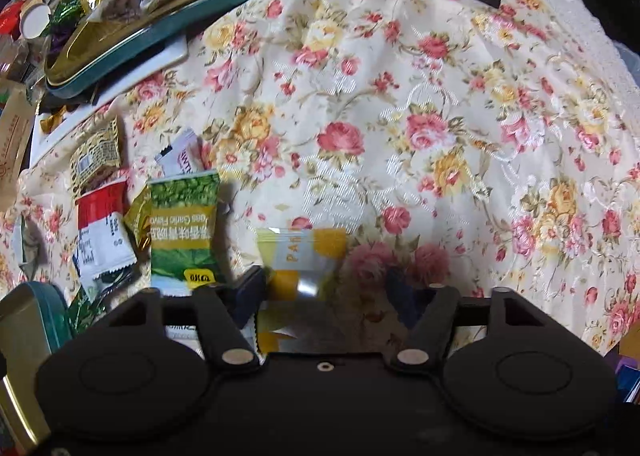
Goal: Organize snacks
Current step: 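Move the right tool to the yellow-white PASTA packet and grasp it, then lift the yellow-white packet with the right tool while the left tool approaches the green snack packet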
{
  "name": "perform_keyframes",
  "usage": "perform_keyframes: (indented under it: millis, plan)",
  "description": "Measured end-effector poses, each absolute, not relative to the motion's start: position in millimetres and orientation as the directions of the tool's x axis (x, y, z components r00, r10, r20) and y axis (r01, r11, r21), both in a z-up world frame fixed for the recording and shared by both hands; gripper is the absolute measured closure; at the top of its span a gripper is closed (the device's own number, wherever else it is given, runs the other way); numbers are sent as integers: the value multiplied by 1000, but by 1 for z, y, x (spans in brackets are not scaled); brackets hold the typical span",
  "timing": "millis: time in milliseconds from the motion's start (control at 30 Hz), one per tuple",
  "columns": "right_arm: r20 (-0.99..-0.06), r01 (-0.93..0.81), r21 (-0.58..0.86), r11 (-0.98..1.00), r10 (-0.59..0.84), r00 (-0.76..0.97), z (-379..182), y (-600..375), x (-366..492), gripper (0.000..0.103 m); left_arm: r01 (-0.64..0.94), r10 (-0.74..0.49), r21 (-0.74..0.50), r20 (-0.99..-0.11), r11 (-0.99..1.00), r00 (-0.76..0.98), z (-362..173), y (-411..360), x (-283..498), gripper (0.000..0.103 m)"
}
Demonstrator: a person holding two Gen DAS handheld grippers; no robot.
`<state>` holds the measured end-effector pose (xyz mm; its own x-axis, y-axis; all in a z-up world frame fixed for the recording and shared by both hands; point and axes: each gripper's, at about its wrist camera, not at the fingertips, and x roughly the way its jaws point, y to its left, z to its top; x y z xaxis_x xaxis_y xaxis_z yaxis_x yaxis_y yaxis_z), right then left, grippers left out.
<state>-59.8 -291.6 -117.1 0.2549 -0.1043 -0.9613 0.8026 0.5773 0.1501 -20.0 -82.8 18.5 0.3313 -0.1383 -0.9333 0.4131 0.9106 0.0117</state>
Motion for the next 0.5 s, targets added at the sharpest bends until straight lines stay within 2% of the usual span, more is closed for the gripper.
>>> perform_keyframes:
  millis: [33,100,333,367,500]
  plan:
    - [-962,796,135,591,-116,249,-117,-291,-59,47,411,-139,10,-933,912,331,19,-82,-20,57]
    - [-960,778,118,618,-128,248,-117,-289,-57,59,408,-140,7,-934,913,329,19,-82,-19,57]
    - [-955,779,133,613,-129,265,-118,-288,-67,65,421,-146,1,-937,907,318,16,-87,-20,57]
    - [-958,779,139,611,-117,263,-118,-289,-68,68,424,-151,-6,-939,906,310,16,-88,-20,57]
    - [-957,784,148,603,-114,268,-108,-294,-76,69,433,-185,-52,-945,900,270,11,-92,-18,57]
